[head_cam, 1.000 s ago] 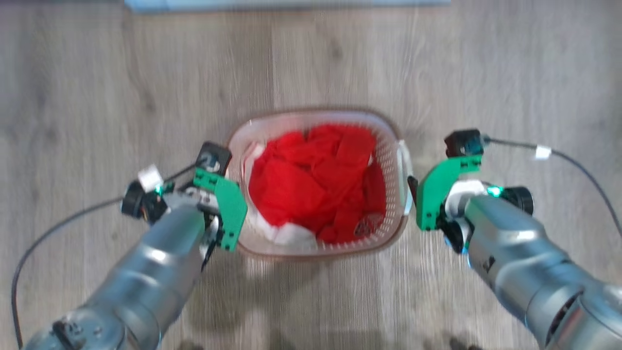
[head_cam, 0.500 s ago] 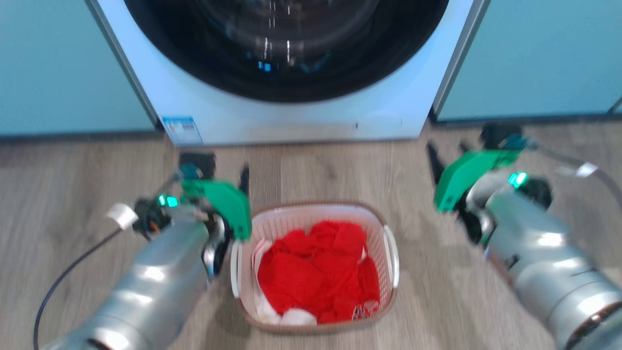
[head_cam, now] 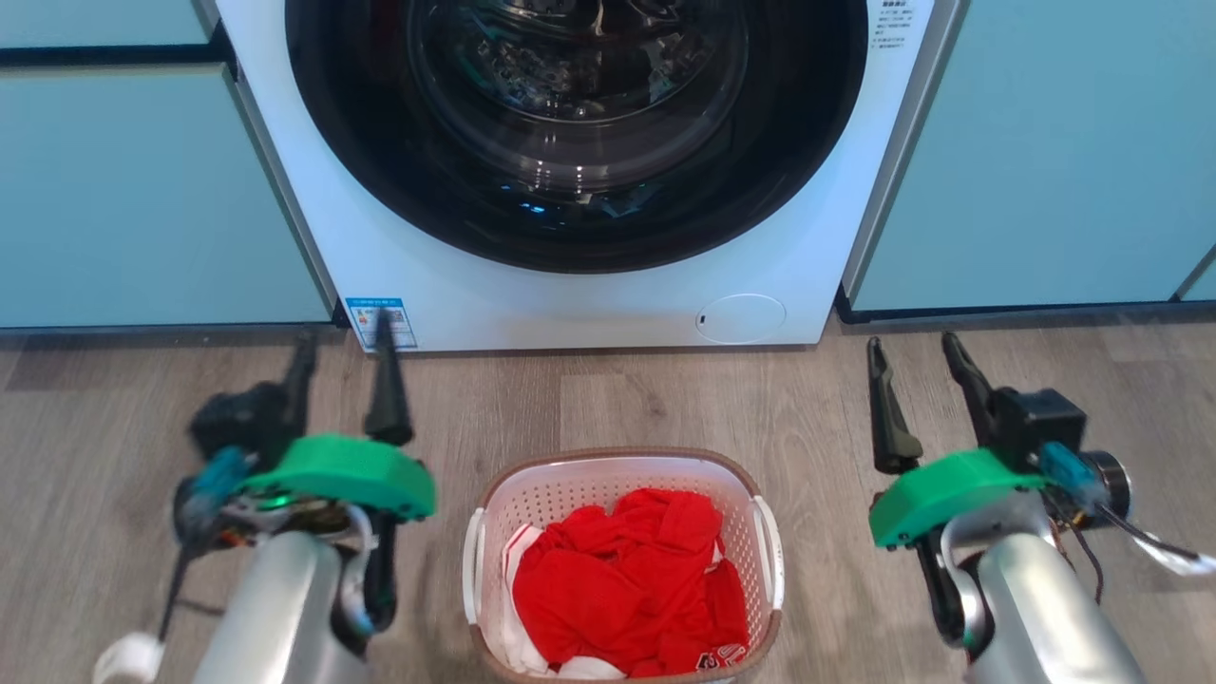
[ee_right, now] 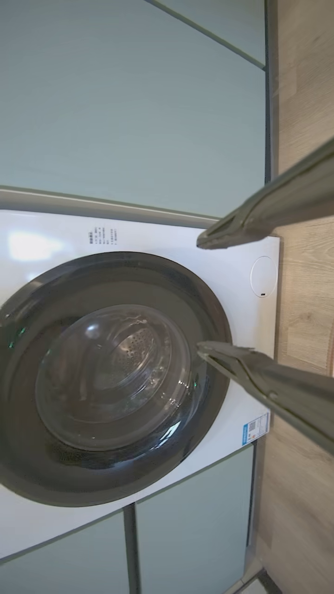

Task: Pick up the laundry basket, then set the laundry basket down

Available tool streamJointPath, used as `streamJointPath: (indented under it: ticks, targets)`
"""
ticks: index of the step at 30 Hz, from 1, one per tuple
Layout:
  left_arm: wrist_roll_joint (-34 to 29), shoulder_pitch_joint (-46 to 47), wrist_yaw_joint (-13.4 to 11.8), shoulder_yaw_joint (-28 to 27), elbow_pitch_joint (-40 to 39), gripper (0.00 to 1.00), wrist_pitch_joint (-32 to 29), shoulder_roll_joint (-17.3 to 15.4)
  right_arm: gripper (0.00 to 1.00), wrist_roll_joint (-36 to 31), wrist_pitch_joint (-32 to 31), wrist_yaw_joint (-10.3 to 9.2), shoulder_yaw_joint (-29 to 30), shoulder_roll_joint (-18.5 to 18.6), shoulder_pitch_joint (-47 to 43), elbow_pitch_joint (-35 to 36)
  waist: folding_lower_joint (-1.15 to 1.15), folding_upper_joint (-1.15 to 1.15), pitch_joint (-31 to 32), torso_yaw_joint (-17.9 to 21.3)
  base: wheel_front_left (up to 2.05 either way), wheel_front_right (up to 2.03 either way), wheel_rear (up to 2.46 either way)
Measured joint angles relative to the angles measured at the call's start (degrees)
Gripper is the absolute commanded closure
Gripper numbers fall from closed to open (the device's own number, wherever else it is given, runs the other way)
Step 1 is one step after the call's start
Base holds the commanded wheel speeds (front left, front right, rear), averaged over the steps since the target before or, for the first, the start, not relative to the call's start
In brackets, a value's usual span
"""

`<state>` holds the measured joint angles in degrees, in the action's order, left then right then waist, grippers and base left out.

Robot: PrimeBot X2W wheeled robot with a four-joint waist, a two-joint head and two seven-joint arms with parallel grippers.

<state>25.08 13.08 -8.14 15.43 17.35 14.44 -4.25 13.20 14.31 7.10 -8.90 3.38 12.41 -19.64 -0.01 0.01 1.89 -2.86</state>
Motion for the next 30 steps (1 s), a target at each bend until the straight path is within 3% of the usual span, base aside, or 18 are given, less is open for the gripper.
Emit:
streamJointPath:
  ticks: [4, 9, 15, 30]
  targets:
    - [-6.94, -4.97, 2.43, -5.24, -6.68, 0.00, 0.02, 1.20, 0.00, -0.48, 0.00, 0.00, -0.08, -0.01, -2.85, 5.37, 0.00, 0.00, 0.24, -0.28, 0.00, 0.00, 0.00]
    - [-15.41, -10.41, 1.82, -4.55, -9.26, 0.00, 0.02, 1.27, 0.00, -1.07, 0.00, 0.00, 0.23, -0.09, -6.84, 6.05, 0.00, 0.00, 0.22, -0.48, 0.00, 0.00, 0.00]
    - [-15.25, -11.68, 1.30, -1.04, -8.21, 0.00, 0.02, 1.27, 0.00, -3.01, 0.00, 0.00, 0.69, -0.12, -8.82, 6.00, 0.00, -0.01, 0.36, -0.67, 0.00, 0.00, 0.00]
    - [-12.27, -11.90, 6.47, 0.33, -5.86, 0.00, 0.02, 1.27, 0.00, -1.57, 0.00, 0.00, 1.42, -0.15, -9.40, 6.44, 0.00, -0.01, 0.72, -0.13, 0.00, 0.00, 0.00]
